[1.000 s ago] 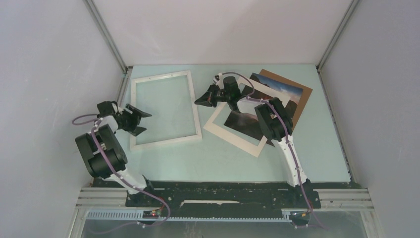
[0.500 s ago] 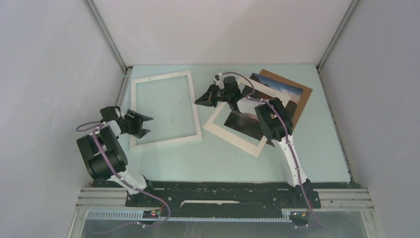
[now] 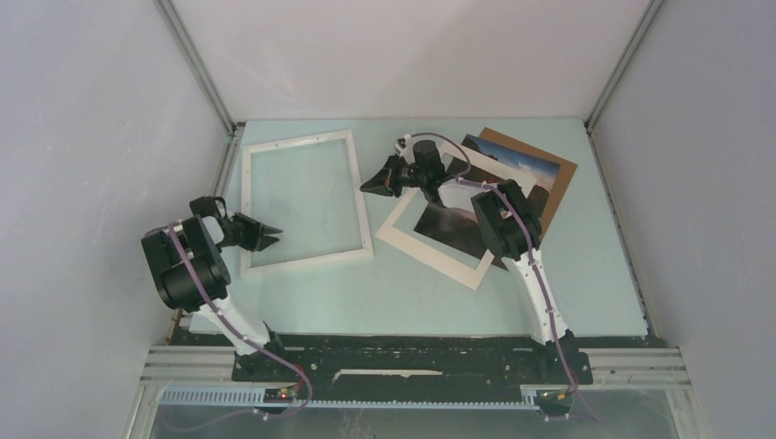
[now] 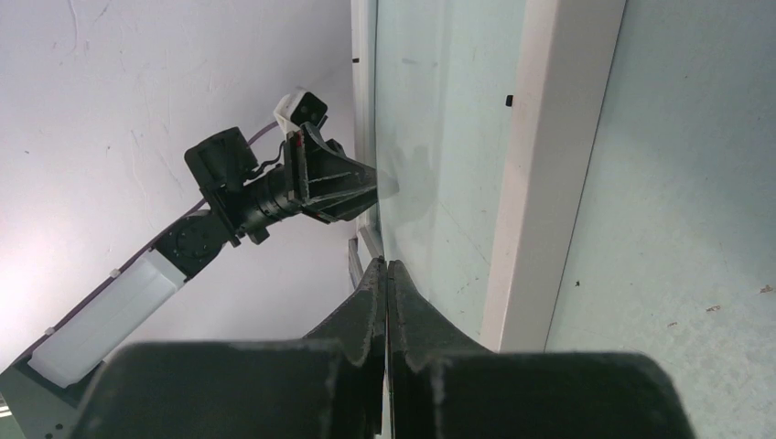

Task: Put the photo into the frame
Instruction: Place the photo frame item in the photo frame.

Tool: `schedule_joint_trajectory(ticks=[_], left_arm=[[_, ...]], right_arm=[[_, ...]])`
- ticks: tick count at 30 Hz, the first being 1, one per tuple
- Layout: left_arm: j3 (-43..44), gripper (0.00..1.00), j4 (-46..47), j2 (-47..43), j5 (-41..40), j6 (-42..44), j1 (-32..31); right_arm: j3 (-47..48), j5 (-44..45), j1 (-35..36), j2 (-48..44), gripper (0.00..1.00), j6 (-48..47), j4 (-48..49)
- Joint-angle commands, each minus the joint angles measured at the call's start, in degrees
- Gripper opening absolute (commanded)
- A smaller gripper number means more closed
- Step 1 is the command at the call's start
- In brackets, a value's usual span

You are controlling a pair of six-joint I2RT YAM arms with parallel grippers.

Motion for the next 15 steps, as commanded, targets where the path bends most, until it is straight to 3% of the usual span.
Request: schedule_joint_trajectory(ticks=[1,7,9,11,15], left_arm=[[2.8,0.25,-0.5,0.5,0.1,2.8,-0.4],[2.0,0.16,-4.3,-4.4,-3.3,6.3,-0.4],[2.1,0.13,-5.8,-6.3,-4.7,7.5,-0.4],[2.5,0.11,-7.6,-8.0,-5.9,8.9,-0.5],[3.6,0.08,-10.9,-12.0,-9.2,11.4,-0.6]], right_arm=[[3.5,-1.1,0.5,-0.7,0.0,-2.4,-2.7],[6.3,-0.5,0.4,0.0,0.17,-5.3,-9.5],[7.9,-0.4,0.7,0.7,0.12,-6.6,-11.9],[8.7,-0.2,0.8,1.1,0.01,-6.9,-12.6],[7.3,0.6,1.0,0.4,0.0,-7.9,-11.7]])
